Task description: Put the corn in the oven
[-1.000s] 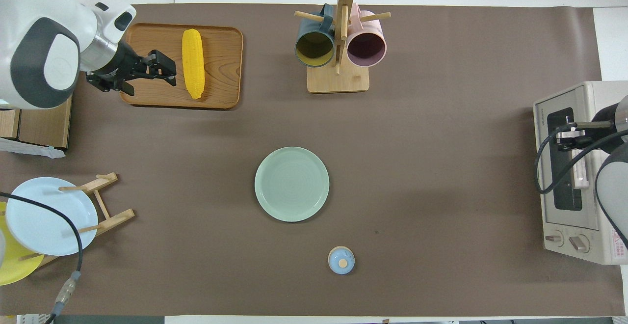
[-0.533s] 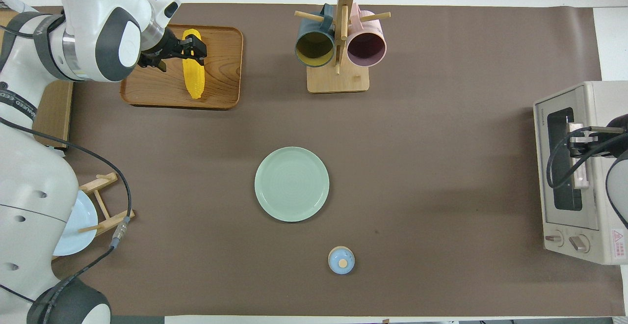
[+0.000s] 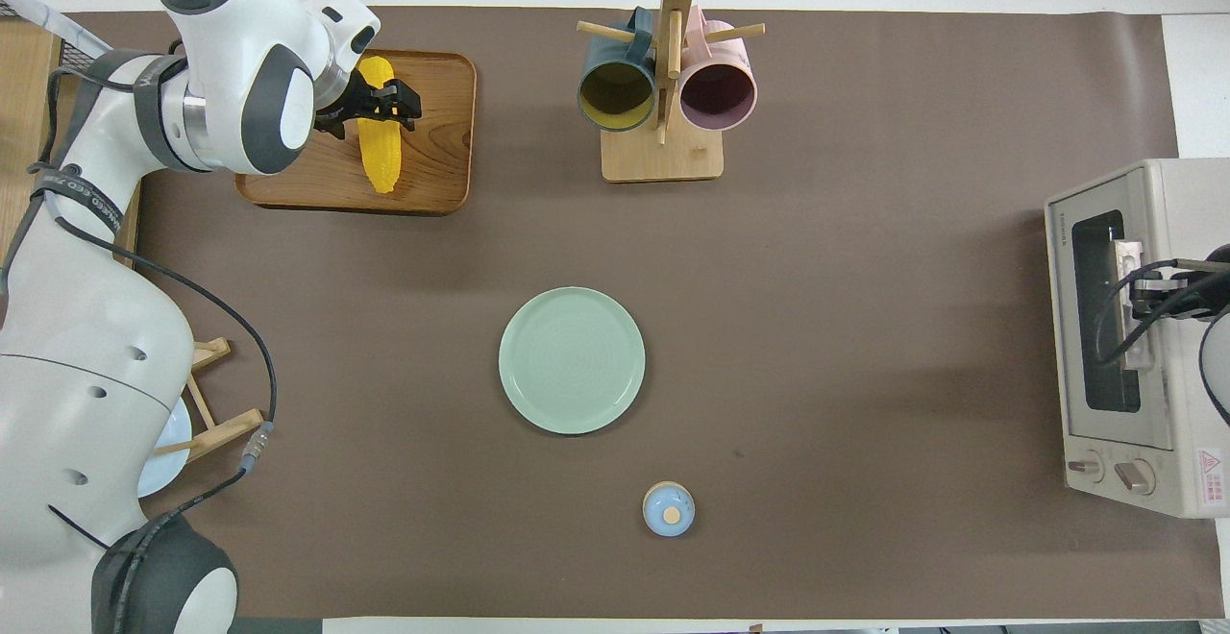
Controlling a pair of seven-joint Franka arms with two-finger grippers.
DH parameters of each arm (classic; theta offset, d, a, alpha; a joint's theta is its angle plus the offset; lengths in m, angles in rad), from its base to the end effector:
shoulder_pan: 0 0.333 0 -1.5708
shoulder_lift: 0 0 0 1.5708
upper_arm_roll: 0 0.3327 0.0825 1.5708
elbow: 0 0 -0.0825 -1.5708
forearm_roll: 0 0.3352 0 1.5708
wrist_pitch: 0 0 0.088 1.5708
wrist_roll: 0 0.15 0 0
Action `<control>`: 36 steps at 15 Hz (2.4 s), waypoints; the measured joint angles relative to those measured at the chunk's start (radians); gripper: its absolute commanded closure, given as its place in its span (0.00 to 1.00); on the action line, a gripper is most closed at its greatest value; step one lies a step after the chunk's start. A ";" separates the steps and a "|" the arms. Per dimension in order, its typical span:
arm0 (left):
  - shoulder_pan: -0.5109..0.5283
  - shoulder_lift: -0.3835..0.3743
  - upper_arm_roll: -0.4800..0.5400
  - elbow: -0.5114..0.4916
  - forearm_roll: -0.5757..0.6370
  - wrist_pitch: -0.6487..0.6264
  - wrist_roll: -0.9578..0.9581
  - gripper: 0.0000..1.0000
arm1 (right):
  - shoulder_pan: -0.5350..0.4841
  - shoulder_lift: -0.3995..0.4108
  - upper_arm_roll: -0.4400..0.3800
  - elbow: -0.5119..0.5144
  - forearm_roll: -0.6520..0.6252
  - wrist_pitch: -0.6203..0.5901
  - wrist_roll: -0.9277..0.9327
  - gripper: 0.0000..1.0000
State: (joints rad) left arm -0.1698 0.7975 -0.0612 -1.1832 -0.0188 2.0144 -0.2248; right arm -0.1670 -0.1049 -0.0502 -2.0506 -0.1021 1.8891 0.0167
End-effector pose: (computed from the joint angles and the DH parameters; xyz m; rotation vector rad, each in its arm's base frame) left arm 0.7120 -0.1569 0.3023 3.0744 0.0319 0.0314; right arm 0.4553 -0.1131 0.4722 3.0402 -0.3031 -0.1000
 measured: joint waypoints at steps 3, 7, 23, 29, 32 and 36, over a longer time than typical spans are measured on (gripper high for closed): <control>0.000 0.009 0.001 0.000 0.000 0.010 0.002 0.00 | -0.007 -0.001 0.000 -0.014 0.000 0.005 -0.002 1.00; -0.001 0.014 0.001 0.000 0.000 0.036 0.003 0.00 | -0.004 -0.005 0.002 -0.024 0.000 0.019 -0.002 1.00; -0.002 0.003 0.002 0.002 -0.024 0.036 -0.007 1.00 | 0.193 0.160 0.030 -0.140 0.064 0.336 0.051 1.00; 0.005 -0.279 -0.002 -0.167 -0.114 -0.111 -0.095 1.00 | 0.201 0.185 0.031 -0.215 0.083 0.481 0.056 1.00; -0.041 -0.491 -0.011 -0.366 -0.122 -0.171 -0.157 1.00 | 0.201 0.191 0.029 -0.221 0.104 0.488 0.056 1.00; -0.196 -0.647 -0.016 -0.548 -0.124 -0.175 -0.294 1.00 | 0.201 0.204 0.024 -0.231 0.136 0.489 0.056 1.00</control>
State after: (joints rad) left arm -0.3662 0.1500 -0.0770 -1.7317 -0.1429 1.8390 -0.5188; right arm 0.0345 0.0995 -0.0259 -2.2819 0.0334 2.3776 0.0726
